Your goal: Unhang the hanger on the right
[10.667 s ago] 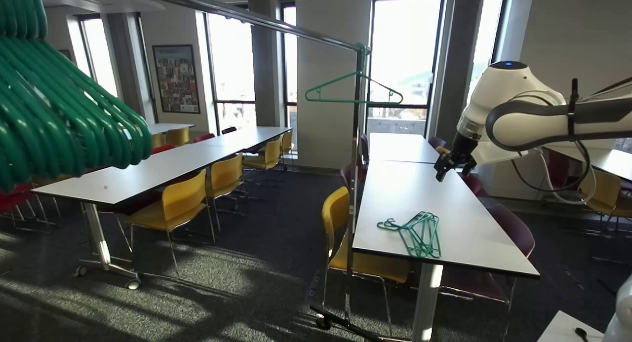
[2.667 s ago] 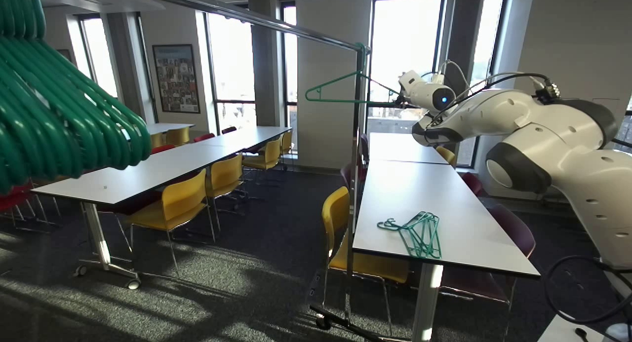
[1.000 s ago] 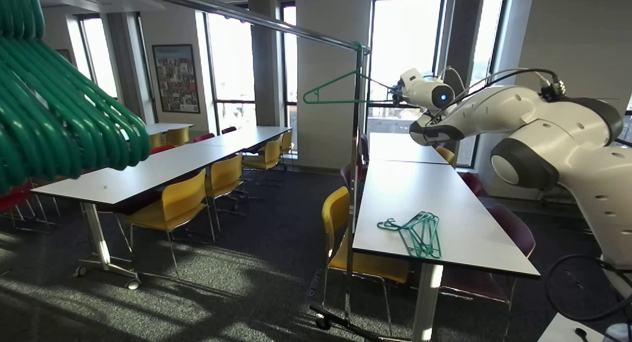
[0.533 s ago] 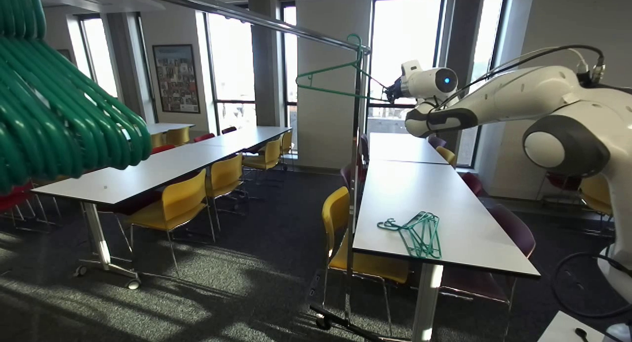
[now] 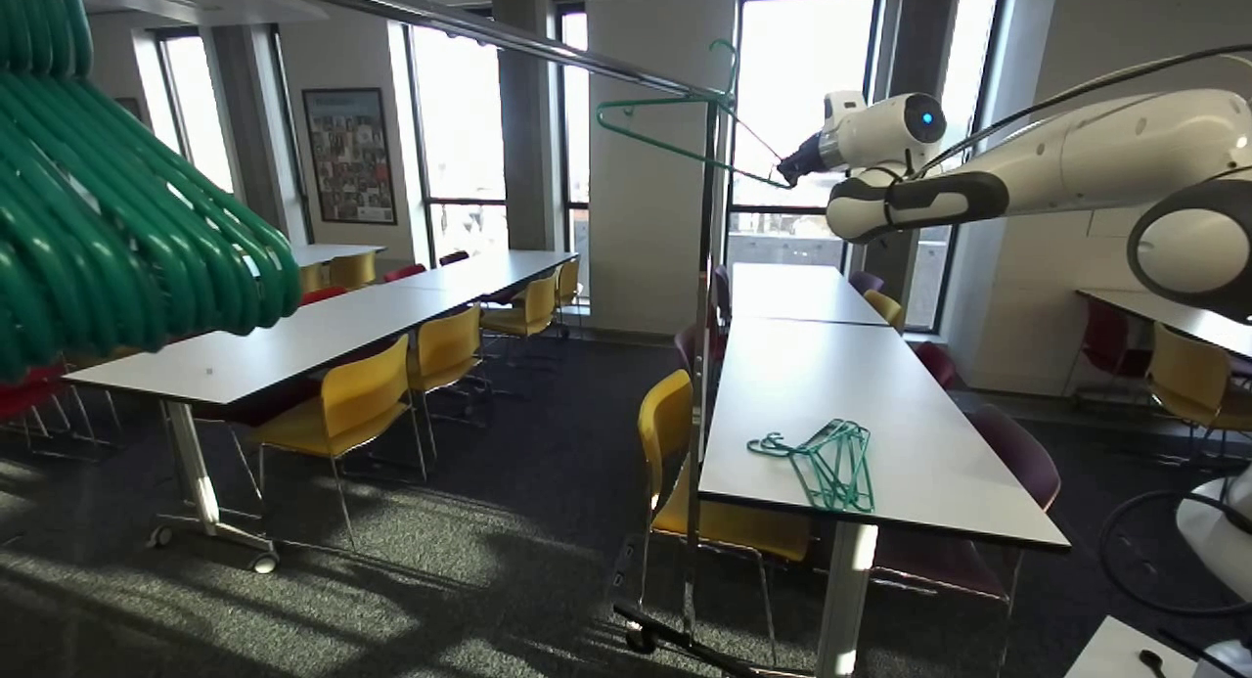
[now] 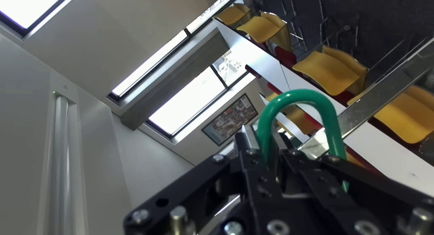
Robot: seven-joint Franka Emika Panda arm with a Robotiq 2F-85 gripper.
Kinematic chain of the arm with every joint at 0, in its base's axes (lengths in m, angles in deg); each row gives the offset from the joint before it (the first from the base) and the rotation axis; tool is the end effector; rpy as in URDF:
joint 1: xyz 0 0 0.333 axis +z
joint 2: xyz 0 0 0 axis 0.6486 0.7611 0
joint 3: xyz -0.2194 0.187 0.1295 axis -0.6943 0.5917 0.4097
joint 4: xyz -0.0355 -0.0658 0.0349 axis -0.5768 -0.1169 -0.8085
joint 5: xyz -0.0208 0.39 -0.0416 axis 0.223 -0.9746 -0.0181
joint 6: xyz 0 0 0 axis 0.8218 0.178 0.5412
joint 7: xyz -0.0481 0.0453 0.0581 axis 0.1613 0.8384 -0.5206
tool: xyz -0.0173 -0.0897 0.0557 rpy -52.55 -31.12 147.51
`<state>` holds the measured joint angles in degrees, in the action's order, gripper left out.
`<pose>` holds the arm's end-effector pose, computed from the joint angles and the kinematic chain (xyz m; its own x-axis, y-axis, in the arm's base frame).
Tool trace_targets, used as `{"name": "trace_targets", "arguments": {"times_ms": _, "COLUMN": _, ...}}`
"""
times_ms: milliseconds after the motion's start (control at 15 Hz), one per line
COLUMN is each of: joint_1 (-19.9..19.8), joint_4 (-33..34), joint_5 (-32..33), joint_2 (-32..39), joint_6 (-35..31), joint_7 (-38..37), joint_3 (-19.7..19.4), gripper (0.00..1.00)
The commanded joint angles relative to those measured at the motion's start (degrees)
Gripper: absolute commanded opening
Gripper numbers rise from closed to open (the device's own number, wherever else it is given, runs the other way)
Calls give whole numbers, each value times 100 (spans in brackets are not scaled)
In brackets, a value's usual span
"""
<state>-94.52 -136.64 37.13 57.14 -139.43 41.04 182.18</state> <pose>0.6166 -0.0860 0.7249 0.3207 0.7185 0.6172 -0.0539 -0.6368 0.7692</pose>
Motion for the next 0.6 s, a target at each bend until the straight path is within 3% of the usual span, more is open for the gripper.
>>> {"name": "trace_targets", "arguments": {"times_ms": 0, "joint_1": 304, "joint_4": -458, "joint_5": 477, "joint_2": 545, "joint_6": 117, "joint_7": 79, "joint_3": -252, "gripper": 3}}
{"name": "trace_targets", "arguments": {"times_ms": 533, "joint_1": 368, "joint_4": -1058, "joint_5": 1695, "joint_2": 874, "joint_6": 157, "joint_7": -54, "joint_3": -905, "gripper": 3}}
